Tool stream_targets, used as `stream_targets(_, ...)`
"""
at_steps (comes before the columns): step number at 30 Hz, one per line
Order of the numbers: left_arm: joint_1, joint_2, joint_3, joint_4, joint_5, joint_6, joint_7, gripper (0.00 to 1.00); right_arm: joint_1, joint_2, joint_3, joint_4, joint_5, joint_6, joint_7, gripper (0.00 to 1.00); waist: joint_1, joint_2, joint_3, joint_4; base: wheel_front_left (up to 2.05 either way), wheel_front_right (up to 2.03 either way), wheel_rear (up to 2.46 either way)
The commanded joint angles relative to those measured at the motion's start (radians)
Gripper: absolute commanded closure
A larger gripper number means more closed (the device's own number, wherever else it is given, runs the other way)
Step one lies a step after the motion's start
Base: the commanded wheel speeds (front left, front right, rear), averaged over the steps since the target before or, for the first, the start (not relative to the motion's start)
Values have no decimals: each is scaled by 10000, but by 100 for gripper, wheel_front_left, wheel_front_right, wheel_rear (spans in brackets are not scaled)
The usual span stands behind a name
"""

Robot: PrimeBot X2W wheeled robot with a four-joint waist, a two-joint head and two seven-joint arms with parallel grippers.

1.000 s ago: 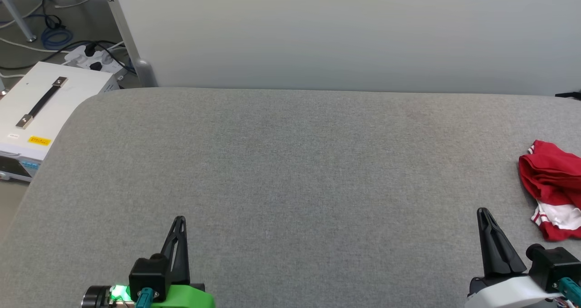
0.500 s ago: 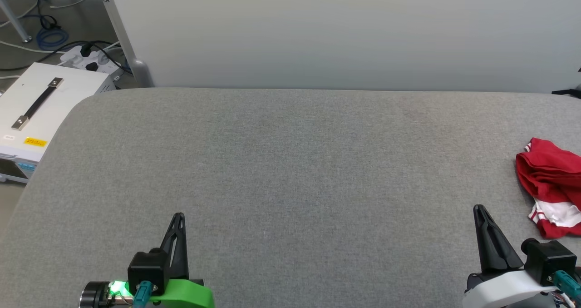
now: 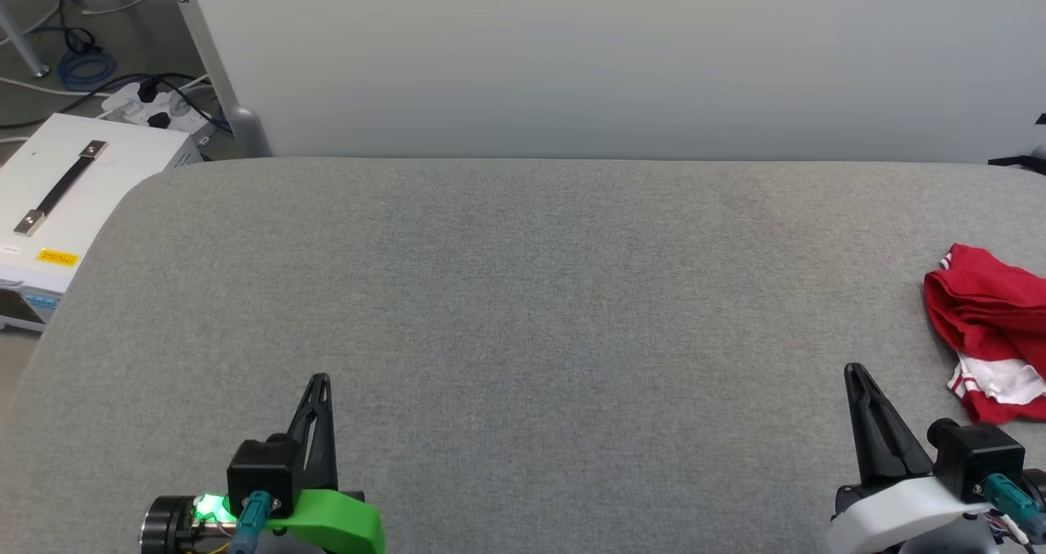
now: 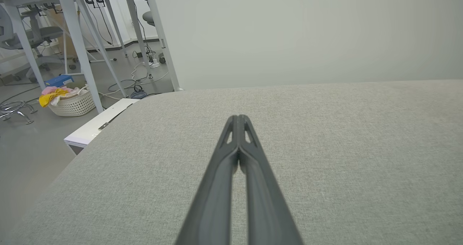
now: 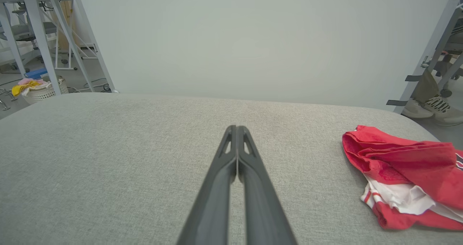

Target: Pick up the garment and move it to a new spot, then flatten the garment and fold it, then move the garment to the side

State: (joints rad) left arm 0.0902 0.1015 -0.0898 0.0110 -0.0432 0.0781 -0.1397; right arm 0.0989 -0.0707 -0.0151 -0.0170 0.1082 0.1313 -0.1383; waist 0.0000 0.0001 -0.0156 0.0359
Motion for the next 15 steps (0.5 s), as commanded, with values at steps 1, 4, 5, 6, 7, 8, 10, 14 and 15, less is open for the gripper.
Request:
stream_targets(1,-215,-67,67,-35,94,-91,62,100,-213,22,19,35,-85,-3,68,100,0,-1,4,-8,0,0,0)
stream_targets(4,-245,-86,103,-39,108,-121,120,100,-247,29,25,41,-128,-3,125,100,0,-1,10,-23,0,0,0)
stream_targets(5,-256,-93,117,-40,114,-132,142,100,-260,33,27,43,-145,-3,147,100,0,-1,13,-29,0,0,0)
stream_targets(6,-265,-99,128,-41,119,-141,160,100,-270,35,29,45,-158,-3,164,100,0,-1,15,-34,0,0,0)
stream_targets(7,-277,-107,142,-42,124,-153,182,100,-283,38,31,47,-175,-3,186,100,0,-1,18,-40,0,0,0)
stream_targets(8,-286,-113,153,-43,129,-162,200,100,-294,40,33,49,-188,-3,204,100,0,-1,20,-45,0,0,0)
stream_targets(10,-306,-126,178,-45,139,-183,240,100,-317,46,37,53,-218,-3,243,100,0,-1,24,-55,0,0,0)
stream_targets(14,-348,-153,228,-50,159,-224,320,100,-363,57,45,61,-278,-3,322,100,0,-1,33,-76,0,0,0)
stream_targets(15,-359,-160,241,-51,165,-236,343,100,-376,60,47,64,-294,-3,344,100,0,-1,36,-82,0,0,0)
